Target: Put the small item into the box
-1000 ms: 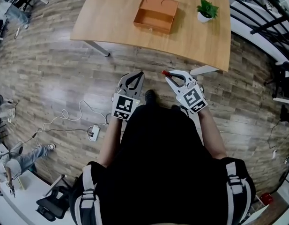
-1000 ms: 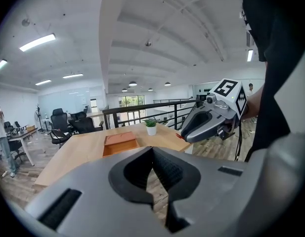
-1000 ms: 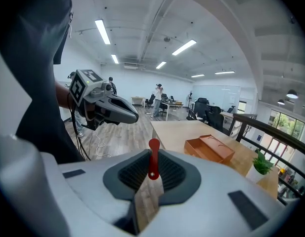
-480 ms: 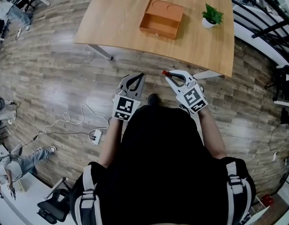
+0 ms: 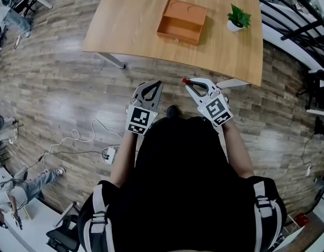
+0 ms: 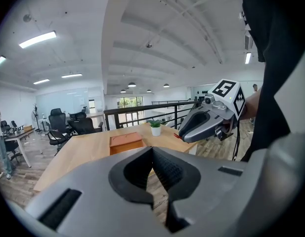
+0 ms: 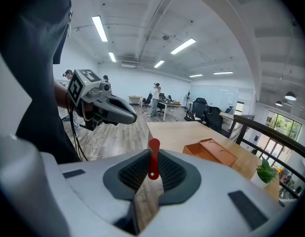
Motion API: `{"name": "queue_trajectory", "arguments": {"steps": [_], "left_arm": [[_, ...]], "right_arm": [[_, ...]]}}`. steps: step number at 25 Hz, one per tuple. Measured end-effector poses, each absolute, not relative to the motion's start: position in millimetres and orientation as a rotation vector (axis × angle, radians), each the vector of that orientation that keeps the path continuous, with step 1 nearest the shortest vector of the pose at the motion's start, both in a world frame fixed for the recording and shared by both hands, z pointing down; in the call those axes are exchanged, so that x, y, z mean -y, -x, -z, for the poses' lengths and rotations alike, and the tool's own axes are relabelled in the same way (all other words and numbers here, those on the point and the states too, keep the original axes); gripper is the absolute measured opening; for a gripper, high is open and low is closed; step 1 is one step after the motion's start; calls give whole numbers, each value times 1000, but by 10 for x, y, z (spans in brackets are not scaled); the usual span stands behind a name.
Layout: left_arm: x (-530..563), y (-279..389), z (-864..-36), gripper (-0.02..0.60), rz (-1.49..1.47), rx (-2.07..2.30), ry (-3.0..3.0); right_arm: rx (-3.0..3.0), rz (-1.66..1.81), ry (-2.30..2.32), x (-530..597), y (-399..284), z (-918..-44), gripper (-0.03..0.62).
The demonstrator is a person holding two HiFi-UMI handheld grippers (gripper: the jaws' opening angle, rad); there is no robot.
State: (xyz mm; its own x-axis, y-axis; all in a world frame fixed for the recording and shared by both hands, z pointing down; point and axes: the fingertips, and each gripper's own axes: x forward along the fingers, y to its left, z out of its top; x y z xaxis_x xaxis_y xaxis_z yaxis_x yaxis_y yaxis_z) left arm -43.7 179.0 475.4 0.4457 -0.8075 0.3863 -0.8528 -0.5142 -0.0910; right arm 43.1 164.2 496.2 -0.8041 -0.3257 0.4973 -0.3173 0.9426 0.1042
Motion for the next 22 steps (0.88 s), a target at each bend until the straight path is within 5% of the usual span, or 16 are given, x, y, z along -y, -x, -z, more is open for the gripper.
{"name": "queue_trajectory", "arguments": {"steps": [22], "left_arm": [[-1684, 600, -4834, 21, -561, 1469, -2561]], "right_arm": [[2541, 19, -502, -1439, -309, -5046, 66]]}}
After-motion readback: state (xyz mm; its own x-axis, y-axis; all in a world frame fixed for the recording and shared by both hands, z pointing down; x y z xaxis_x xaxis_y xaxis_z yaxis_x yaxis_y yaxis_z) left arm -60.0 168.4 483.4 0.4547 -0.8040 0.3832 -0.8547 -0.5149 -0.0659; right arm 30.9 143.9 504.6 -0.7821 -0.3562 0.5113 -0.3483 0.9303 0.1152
